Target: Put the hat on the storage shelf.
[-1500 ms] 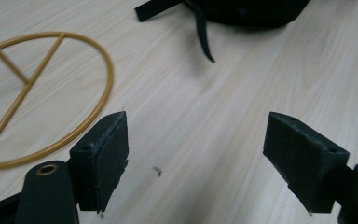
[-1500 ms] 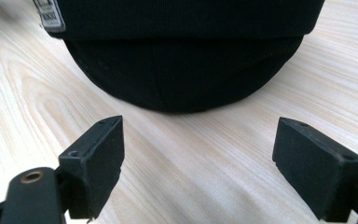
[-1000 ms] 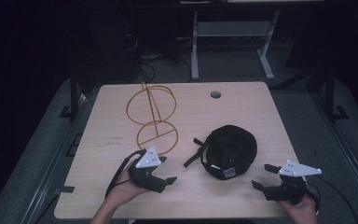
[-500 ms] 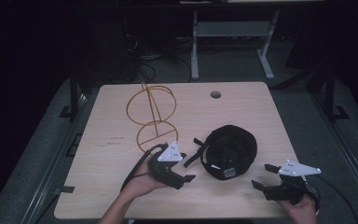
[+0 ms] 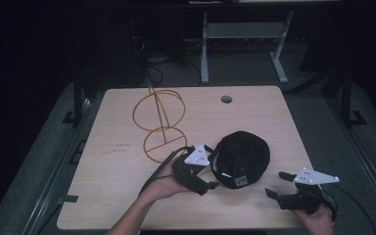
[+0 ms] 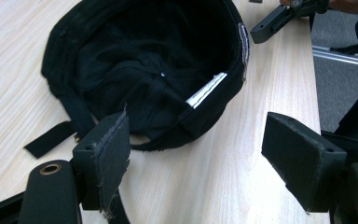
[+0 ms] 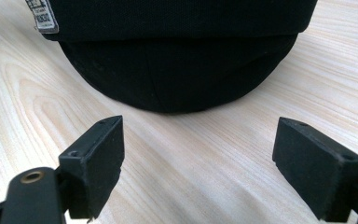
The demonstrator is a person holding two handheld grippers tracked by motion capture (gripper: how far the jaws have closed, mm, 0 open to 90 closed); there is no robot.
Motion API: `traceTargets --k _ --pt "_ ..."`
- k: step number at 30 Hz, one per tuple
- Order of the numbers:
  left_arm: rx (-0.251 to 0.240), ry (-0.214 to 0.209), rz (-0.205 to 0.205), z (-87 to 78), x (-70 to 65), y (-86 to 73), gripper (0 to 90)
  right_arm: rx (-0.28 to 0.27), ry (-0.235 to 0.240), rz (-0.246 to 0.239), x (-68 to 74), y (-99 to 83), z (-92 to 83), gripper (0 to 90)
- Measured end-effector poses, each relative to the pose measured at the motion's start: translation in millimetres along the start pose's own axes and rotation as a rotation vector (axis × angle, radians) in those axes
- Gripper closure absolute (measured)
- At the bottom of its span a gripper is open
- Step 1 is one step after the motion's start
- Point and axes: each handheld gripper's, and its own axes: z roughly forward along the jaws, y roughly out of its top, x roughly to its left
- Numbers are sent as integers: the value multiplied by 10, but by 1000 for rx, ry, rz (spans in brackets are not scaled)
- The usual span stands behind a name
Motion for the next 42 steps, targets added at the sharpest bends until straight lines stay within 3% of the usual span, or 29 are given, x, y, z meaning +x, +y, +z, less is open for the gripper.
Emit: traceTargets --k 13,18,24,28,33,42 --pt "55 -44 64 302 -46 173 231 4 -3 -1 5 0 5 160" --pt "68 -58 68 397 -56 182 236 5 -4 -6 6 -5 -6 160" --pt "105 -85 94 491 -45 166 351 -3 -2 13 -12 -13 -17 160" --pt "103 -127 68 498 4 166 479 1 0 5 1 -11 -3 160" --pt "127 -160 70 523 16 194 575 0 -2 3 -11 -18 -3 160" --pt "156 -166 120 577 -22 276 719 4 -3 11 -14 -27 -8 160"
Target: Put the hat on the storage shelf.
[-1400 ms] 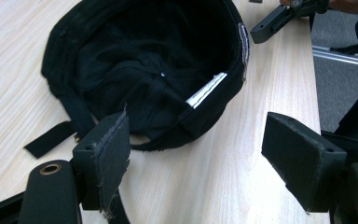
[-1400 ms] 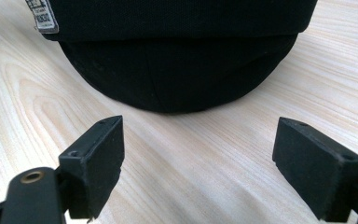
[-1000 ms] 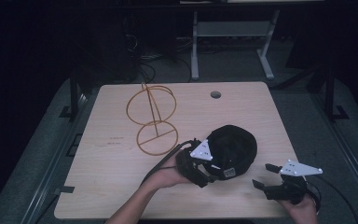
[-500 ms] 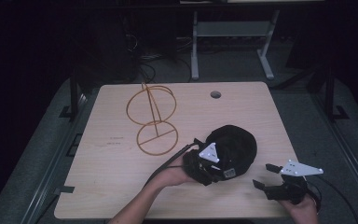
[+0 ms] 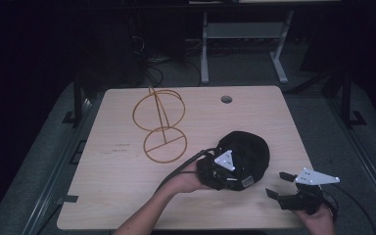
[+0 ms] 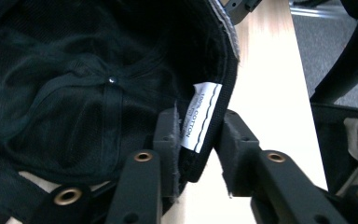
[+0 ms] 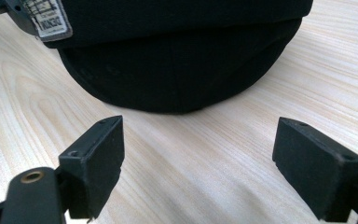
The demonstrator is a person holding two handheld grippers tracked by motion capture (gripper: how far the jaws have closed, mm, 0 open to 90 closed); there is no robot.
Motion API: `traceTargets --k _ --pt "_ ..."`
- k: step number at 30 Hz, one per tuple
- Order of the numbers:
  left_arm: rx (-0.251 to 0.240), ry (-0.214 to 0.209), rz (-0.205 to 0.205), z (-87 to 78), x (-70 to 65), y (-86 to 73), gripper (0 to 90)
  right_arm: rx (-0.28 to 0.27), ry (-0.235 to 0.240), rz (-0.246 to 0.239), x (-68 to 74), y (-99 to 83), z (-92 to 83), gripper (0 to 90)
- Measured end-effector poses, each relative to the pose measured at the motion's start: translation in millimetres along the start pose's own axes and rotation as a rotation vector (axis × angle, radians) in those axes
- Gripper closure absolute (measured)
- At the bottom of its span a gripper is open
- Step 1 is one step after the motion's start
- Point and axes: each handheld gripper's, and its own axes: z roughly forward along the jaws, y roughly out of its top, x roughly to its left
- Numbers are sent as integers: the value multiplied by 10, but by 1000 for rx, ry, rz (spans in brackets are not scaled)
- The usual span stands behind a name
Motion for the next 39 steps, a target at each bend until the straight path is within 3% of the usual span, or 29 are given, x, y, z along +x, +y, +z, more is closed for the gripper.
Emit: traceTargets --k 4,8,15,18,25,31,39 --pt "-21 -4 10 -30 -3 77 774 -9 0 2 -5 -7 -17 160" --pt "-75 -17 -8 -107 38 167 795 -29 5 2 -8 -10 -47 154" --pt "-202 -33 -79 -355 143 329 801 -93 38 -6 85 60 -59 140" --pt "-214 -38 -92 -396 173 361 803 -103 43 -20 115 81 -61 139" --pt "-304 -52 -151 -618 288 445 804 -137 42 -36 196 207 -54 139" --pt "-342 -86 -171 -764 342 476 803 -160 29 -54 182 338 -26 140" --pt "-358 -119 -155 -852 294 524 803 -204 28 -65 178 506 34 143"
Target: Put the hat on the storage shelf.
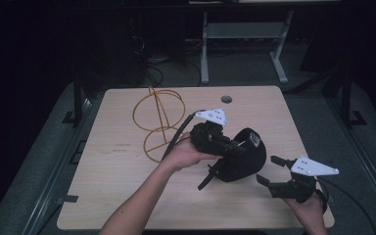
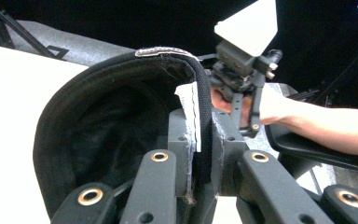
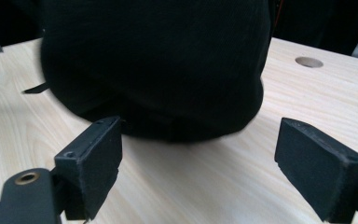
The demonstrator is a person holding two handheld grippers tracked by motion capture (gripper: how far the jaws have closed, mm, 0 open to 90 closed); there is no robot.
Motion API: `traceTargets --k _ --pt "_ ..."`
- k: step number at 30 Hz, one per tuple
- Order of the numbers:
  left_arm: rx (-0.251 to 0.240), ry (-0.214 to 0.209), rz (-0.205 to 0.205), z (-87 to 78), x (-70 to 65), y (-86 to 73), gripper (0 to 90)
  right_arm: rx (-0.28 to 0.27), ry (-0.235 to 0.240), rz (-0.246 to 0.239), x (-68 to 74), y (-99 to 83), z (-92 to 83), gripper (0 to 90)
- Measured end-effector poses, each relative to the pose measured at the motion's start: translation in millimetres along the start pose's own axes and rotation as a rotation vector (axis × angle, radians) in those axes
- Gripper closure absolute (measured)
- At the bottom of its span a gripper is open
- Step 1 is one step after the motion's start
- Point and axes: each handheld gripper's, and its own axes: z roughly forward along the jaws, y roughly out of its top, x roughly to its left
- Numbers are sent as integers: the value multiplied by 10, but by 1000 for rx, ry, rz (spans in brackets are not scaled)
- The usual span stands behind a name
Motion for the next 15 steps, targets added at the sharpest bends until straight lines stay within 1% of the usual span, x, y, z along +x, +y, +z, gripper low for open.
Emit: traceTargets --k 1,2,3,5,7,8,9,10,13,14,15 --pt "0 0 0 0 0 0 803 0 0 0 0 0 0 143" --pt "3 -15 10 8 -24 22 803 -5 9 7 -3 19 41 145" --pt "3 -15 10 8 -24 22 803 -12 9 -2 -11 28 64 146" --pt "11 -30 25 27 -47 34 803 -15 17 -1 -15 37 83 154" --pt "17 -37 26 39 -56 36 803 -21 29 -16 -20 40 87 217" --pt "27 -46 33 55 -58 44 804 -25 39 -11 -15 38 82 247" --pt "27 -46 33 55 -58 44 803 -25 39 -11 -15 38 82 247" --pt "30 -48 38 64 -59 50 803 -40 44 -23 -21 37 82 276" --pt "34 -57 43 88 -73 72 804 -62 70 -47 -13 40 62 420" --pt "34 -62 53 94 -87 90 804 -75 93 -67 -5 45 58 509" --pt "34 -62 53 94 -87 90 803 -75 93 -67 -5 45 58 509"
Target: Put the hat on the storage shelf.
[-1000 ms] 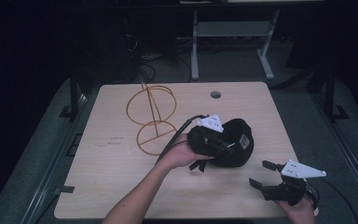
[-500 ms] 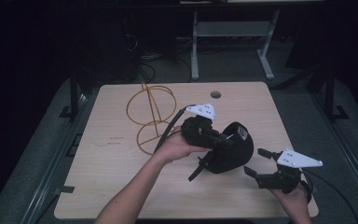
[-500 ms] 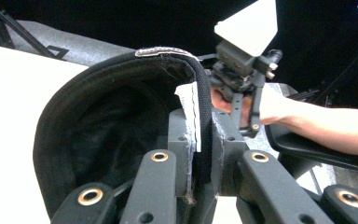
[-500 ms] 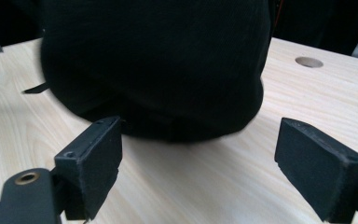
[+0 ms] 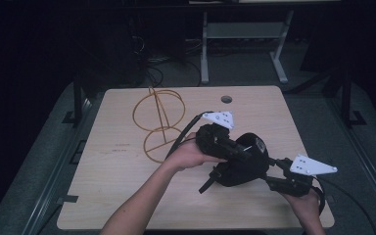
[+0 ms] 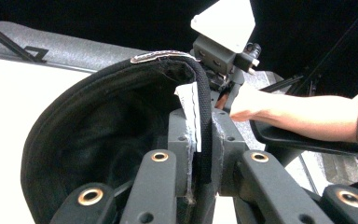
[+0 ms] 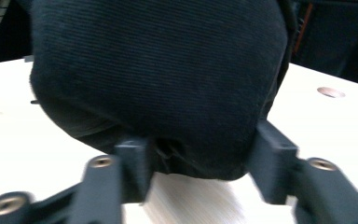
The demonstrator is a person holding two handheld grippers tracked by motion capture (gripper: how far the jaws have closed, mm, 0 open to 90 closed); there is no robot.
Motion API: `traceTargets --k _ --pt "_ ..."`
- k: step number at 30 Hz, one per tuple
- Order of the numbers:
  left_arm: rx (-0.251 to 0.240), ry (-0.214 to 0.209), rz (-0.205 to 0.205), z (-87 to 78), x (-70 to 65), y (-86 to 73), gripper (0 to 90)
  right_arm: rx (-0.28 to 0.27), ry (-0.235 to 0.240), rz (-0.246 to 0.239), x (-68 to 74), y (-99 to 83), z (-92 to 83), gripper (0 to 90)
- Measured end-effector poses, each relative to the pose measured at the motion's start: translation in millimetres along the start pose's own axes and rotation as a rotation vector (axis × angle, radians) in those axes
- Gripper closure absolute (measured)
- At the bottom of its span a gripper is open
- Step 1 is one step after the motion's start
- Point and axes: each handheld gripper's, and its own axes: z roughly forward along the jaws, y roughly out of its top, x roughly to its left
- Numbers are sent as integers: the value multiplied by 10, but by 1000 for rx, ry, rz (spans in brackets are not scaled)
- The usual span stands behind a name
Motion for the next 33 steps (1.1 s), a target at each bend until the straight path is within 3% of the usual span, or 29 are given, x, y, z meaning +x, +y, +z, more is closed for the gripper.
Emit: traceTargets --k 1,2,3,7,10,14,20,23,33 --pt "2 3 10 -3 -13 13 803 0 7 -15 25 5 -6 647" --pt "2 3 10 -3 -13 13 803 0 7 -15 25 5 -6 647" --pt "2 10 7 -17 -8 12 802 4 3 -26 40 12 -16 727" --pt "2 38 3 -70 6 -17 798 15 13 8 20 37 -35 778" --pt "-1 50 4 -98 -1 -27 784 16 21 21 14 76 -50 798" --pt "-3 96 12 -175 -11 -34 741 20 28 26 16 141 -70 809" --pt "9 155 18 -321 -71 -63 667 41 49 76 -40 267 -144 817" --pt "15 166 27 -361 -86 -89 650 60 48 80 -58 301 -159 817" --pt "12 195 3 -566 -130 -343 622 127 70 116 -160 456 -209 817"
